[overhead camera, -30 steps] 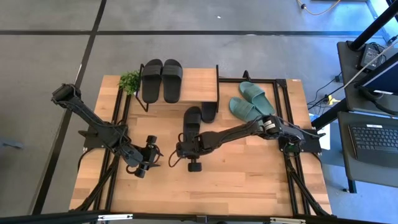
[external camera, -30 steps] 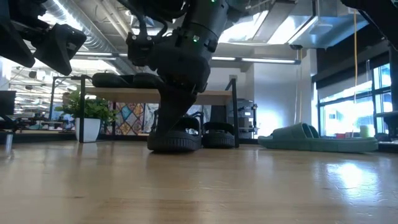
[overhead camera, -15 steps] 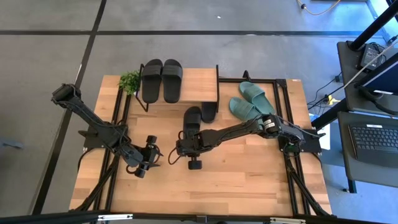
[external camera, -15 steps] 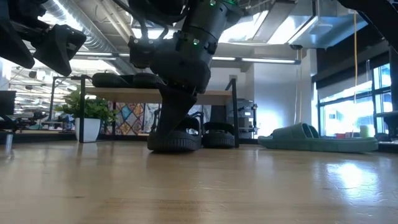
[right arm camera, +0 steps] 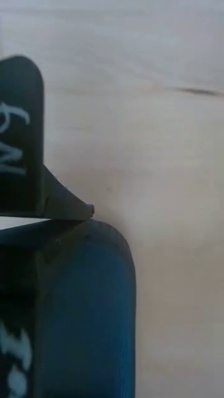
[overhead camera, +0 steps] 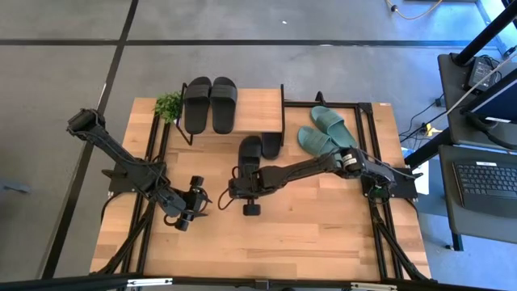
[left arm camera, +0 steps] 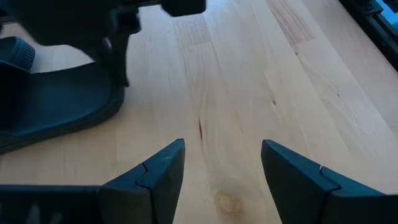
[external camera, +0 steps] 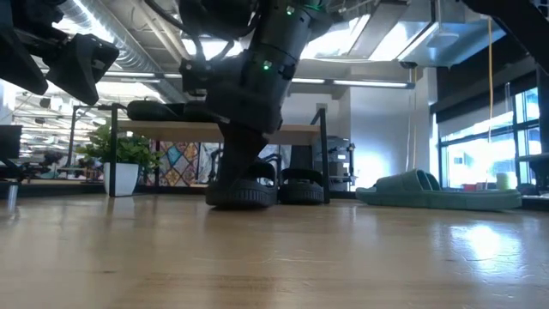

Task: Pick and place slides into the shelf
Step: Put the black slipper under the shelf, then put the right blue slipper under the shelf

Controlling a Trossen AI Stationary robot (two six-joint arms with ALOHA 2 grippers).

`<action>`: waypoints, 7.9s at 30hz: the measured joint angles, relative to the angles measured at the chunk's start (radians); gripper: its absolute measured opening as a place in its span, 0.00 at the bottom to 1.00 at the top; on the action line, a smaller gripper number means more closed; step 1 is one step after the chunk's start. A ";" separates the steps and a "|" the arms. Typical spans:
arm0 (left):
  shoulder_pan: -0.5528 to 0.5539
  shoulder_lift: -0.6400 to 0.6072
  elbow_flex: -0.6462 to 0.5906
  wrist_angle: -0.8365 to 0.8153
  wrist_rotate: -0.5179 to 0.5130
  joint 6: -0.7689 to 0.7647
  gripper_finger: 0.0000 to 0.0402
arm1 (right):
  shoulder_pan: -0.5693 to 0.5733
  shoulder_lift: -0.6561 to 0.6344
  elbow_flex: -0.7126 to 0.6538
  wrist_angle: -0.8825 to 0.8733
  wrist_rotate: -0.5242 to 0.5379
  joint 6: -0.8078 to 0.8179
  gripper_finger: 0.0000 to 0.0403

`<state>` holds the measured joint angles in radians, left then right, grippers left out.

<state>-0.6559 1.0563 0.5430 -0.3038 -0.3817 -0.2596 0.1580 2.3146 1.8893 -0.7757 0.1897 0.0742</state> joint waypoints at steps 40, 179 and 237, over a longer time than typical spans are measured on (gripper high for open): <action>0.000 0.000 0.000 -0.002 0.000 -0.001 0.51 | -0.247 0.000 0.000 0.000 0.004 -0.030 0.02; 0.978 -0.572 -0.260 0.235 0.470 0.579 0.51 | -0.731 -0.957 -1.083 0.036 0.313 -0.607 0.44; 0.978 -0.572 -0.299 0.237 0.468 0.584 0.51 | -0.486 -1.148 -0.881 -0.313 0.477 -0.093 0.03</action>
<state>0.3225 0.4839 0.2436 -0.0668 0.0868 0.3248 -0.3278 1.1666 1.0082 -1.0888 0.6672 -0.0192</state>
